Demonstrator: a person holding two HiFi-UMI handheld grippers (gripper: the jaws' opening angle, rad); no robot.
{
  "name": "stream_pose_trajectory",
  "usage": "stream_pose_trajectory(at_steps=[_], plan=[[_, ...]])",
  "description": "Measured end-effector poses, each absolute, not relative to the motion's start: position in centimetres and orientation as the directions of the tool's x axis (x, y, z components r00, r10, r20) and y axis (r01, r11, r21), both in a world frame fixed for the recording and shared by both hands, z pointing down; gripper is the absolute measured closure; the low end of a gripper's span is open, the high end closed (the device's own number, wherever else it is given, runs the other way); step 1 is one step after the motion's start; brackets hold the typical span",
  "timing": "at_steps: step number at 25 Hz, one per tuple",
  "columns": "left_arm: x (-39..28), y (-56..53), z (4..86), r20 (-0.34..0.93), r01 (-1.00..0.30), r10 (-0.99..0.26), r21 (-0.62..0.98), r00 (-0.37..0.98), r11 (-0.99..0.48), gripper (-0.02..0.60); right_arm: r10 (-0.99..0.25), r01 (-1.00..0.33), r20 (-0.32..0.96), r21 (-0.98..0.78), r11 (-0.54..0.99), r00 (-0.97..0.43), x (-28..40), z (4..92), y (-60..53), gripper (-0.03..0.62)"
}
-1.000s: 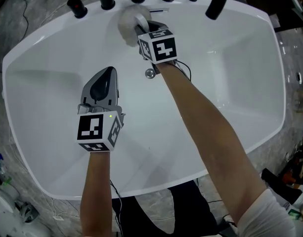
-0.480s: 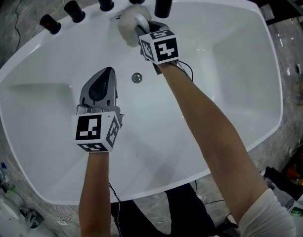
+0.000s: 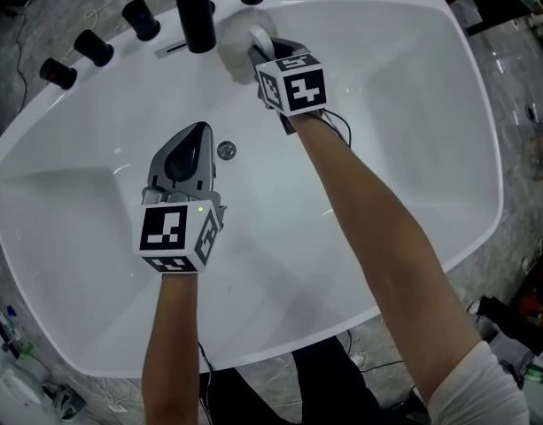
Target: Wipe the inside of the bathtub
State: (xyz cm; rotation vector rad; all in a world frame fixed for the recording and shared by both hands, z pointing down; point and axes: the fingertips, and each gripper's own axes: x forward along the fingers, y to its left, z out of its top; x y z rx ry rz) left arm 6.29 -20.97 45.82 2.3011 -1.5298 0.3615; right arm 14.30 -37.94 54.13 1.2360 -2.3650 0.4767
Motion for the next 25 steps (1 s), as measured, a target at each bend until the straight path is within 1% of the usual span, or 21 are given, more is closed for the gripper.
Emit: stream_pose_trajectory(at_steps=[10,17,25], plan=[[10.7,-23.1,46.7,0.394,-0.905,-0.816,0.151,0.423,-0.397,0.569,-0.690,-0.830,0.517,-0.076,0.553,-0.507,19.6,54.7,-39.8,0.499],[14.8,-24.4,47.5,0.389,-0.886,-0.798,0.160,0.461,-0.435,0.569,-0.730,-0.868,0.516,-0.057,0.493,-0.448,26.6,54.8,-41.8,0.499],[19.6,-25.4,48.1,0.390,-0.858,-0.768,0.155,0.508,-0.489,0.569,-0.763,-0.896,0.503,-0.055,0.441,-0.406,32.8,55.1,-43.5,0.499]])
